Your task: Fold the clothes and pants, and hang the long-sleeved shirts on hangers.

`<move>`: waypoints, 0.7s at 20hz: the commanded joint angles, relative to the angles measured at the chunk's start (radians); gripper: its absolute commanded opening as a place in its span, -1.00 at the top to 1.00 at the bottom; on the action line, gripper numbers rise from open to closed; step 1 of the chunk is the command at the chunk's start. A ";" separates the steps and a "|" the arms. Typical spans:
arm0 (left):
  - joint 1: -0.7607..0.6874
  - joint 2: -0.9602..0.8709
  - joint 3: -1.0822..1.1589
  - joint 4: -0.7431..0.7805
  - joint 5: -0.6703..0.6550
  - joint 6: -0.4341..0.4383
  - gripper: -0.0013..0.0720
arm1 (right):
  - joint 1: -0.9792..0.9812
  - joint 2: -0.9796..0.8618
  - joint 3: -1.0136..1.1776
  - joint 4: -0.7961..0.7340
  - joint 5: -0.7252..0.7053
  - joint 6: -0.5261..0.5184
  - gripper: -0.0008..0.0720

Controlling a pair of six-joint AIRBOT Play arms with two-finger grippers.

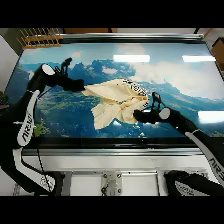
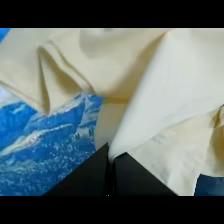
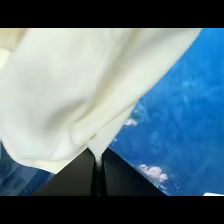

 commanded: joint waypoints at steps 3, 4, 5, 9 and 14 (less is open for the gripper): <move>0.106 0.225 0.274 -0.001 0.000 -0.036 0.96 | -0.207 0.248 0.379 -0.285 0.421 -0.080 0.94; 0.121 0.288 0.328 0.000 0.003 -0.047 0.96 | -0.240 0.297 0.460 -0.285 0.476 -0.098 0.94; 0.132 0.350 0.367 0.000 0.004 -0.049 0.96 | -0.267 0.346 0.539 -0.285 0.518 -0.101 0.94; 0.139 0.603 0.413 0.001 0.024 -0.049 0.96 | -0.328 0.511 0.732 -0.287 0.557 -0.101 0.94; 0.139 0.921 0.231 0.043 0.092 -0.058 0.96 | -0.395 0.650 0.806 -0.294 0.571 -0.097 0.94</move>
